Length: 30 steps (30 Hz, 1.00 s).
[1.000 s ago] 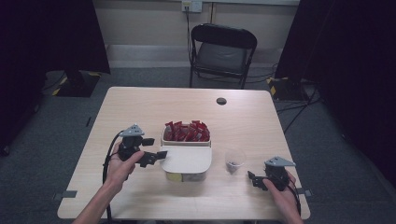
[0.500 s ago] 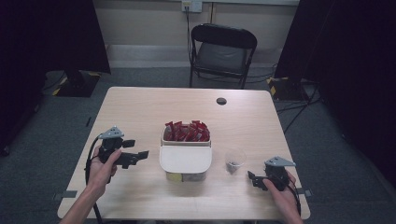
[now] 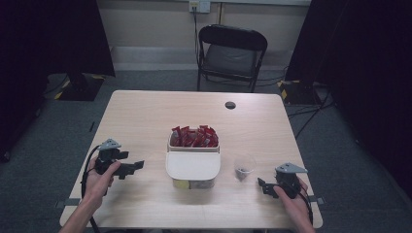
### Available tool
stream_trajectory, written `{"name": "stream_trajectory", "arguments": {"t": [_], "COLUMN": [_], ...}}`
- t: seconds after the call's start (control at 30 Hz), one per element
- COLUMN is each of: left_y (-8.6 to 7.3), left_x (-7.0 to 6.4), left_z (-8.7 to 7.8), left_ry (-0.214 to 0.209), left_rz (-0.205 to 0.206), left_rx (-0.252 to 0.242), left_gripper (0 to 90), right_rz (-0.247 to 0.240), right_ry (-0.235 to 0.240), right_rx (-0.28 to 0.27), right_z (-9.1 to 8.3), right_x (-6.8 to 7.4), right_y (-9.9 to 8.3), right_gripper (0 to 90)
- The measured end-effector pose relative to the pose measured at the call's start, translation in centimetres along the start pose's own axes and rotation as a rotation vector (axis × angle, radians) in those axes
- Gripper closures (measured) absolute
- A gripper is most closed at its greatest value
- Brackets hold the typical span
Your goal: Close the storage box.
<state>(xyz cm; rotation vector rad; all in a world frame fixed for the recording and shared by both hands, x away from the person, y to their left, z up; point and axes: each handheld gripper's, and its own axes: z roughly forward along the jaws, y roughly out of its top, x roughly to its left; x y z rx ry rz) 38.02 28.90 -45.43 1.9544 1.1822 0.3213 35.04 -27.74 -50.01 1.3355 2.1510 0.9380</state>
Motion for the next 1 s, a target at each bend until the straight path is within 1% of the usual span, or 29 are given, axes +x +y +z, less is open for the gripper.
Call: {"name": "stream_trajectory", "arguments": {"t": [0.03,0.07,0.1,0.13,0.17,0.2,0.23,0.3,0.33,0.37,0.4,0.43,0.5,0.53,0.6,0.67,0.73,0.77,1.0], "left_y": [-0.5,-0.8,-0.8,-1.3,-1.3,-1.8,-1.9,-2.1,-2.4,-2.4,-2.7,-2.7,-2.8,-2.9,-3.1,-3.2,-3.7,-3.7,-3.8], "left_x": [0.2,0.2,0.2,0.4,0.4,0.6,0.8,0.9,1.1,1.1,1.0,1.0,1.0,1.1,1.1,1.1,0.9,0.8,0.7], "left_z": [0.2,0.3,0.3,0.6,0.6,0.7,0.8,0.9,1.1,1.1,1.5,1.5,2.1,2.4,2.6,2.6,2.8,2.8,2.8], "left_ry": [0.0,0.011,0.011,0.021,0.021,0.041,0.053,0.059,0.069,0.069,0.078,0.078,0.083,0.098,0.116,0.121,0.145,0.16,0.156], "left_rz": [-0.003,-0.001,-0.001,-0.011,-0.011,-0.014,-0.016,-0.015,-0.017,-0.017,-0.008,-0.008,0.001,0.014,0.027,0.034,0.087,0.113,0.108], "left_rx": [0.003,0.014,0.014,0.024,0.024,0.026,0.023,0.022,0.039,0.039,0.055,0.055,0.068,0.074,0.053,0.045,0.018,0.03,0.029], "left_gripper": [16.5,16.5,16.5,16.5,16.5,16.4,16.2,16.2,16.2,16.2,16.2,16.2,16.3,16.5,15.9,15.6,15.4,15.3,14.8], "right_rz": [0.0,0.0,0.0,0.0,0.0,0.0,-0.001,-0.001,-0.002,-0.002,-0.002,-0.003,-0.003,-0.003,-0.004,-0.006,-0.007,-0.007,-0.009], "right_ry": [0.0,0.0,0.0,0.0,0.0,0.0,0.0,0.001,0.002,0.002,0.002,0.002,0.002,0.003,0.003,0.004,0.005,0.005,0.006], "right_rx": [0.0,0.0,0.0,0.0,0.0,0.0,0.0,0.0,0.0,0.0,0.0,0.0,0.0,0.0,0.0,0.0,0.0,0.0,0.0], "right_z": [0.0,0.0,0.0,0.0,0.0,0.0,0.0,0.0,0.0,0.0,0.0,0.0,0.0,0.0,0.0,0.0,0.0,0.0,0.0], "right_x": [0.0,0.0,0.0,0.0,0.0,0.0,0.0,0.0,0.0,0.0,0.0,0.0,0.0,0.0,0.0,-0.1,-0.1,-0.1,-0.1], "right_y": [0.0,0.0,0.0,0.0,0.0,0.0,0.0,0.0,0.0,0.0,0.0,0.0,0.0,0.0,0.0,0.0,0.0,0.0,0.0], "right_gripper": [15.6,15.6,15.6,15.6,15.6,15.6,15.6,15.6,15.6,15.6,15.6,15.6,15.6,15.6,15.6,15.5,15.6,15.5,15.6]}}
